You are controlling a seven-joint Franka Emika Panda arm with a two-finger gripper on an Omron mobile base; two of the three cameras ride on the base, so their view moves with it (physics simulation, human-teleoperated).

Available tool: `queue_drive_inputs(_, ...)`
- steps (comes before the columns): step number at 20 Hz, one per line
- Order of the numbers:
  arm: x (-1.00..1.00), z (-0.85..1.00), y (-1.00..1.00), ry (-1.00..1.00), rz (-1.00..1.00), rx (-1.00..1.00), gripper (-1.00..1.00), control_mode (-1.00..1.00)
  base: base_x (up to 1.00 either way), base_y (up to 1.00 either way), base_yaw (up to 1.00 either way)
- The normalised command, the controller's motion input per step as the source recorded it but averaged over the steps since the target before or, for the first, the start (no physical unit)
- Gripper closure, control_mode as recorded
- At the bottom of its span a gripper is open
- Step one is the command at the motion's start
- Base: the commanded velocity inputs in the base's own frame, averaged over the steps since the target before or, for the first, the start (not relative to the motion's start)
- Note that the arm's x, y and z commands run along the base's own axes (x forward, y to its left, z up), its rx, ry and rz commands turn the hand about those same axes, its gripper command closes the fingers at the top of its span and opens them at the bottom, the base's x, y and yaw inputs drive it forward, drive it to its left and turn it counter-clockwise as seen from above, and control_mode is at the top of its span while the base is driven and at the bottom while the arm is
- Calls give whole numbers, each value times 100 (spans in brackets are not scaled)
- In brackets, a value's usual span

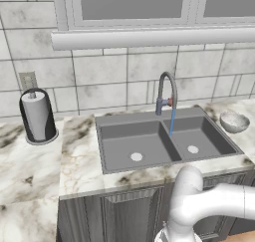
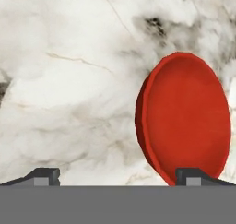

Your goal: Rinse each bowl for a few seconds and place them down in the sink or on the counter.

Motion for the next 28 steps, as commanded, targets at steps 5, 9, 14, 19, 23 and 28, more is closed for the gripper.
queue_drive_inputs(5, 5, -14, -13, 3, 0, 2, -100, -100, 0, 0, 0)
queue_drive_inputs(9, 12, -12, -11, 3, 0, 2, -100, -100, 0, 0, 0)
queue_drive_inputs(14, 18, -7, -8, 0, 2, 2, -100, -100, 0, 0, 0)
queue_drive_inputs(19, 17, -5, -10, 0, 3, 1, -100, -100, 0, 0, 0)
queue_drive_inputs(23, 14, -10, -14, 0, 2, 0, -100, -100, 0, 0, 0)
queue_drive_inputs(28, 14, -10, -15, 0, 1, 0, -100, -100, 0, 0, 0)
